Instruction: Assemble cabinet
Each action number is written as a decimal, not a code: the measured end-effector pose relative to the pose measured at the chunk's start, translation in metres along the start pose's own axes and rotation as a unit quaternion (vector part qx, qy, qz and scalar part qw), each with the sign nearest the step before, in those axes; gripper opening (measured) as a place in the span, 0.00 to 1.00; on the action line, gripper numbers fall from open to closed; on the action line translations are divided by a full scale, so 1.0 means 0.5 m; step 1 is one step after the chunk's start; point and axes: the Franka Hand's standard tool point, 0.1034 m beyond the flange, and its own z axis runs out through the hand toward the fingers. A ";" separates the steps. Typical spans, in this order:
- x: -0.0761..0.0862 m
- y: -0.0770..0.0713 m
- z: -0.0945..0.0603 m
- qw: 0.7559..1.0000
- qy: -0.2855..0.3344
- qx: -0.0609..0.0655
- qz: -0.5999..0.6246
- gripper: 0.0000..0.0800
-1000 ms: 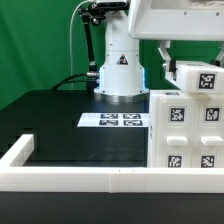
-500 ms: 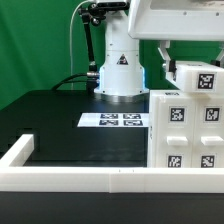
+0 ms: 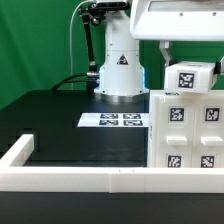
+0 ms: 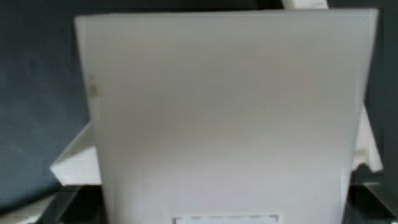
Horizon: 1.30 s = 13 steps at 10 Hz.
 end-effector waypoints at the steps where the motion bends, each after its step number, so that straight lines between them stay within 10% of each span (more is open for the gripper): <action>1: 0.000 -0.003 0.000 0.994 -0.004 0.007 0.109 0.70; 6: 0.000 -0.008 0.001 0.954 -0.013 0.014 0.298 0.70; 12: -0.003 -0.030 0.002 0.784 -0.041 0.032 0.618 0.70; 13: -0.003 -0.031 0.002 0.801 -0.040 0.033 0.597 0.70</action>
Offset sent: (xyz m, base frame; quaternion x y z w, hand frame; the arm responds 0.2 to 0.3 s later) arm 0.0012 -0.0061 -0.0043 -0.0022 0.0041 0.2540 0.9672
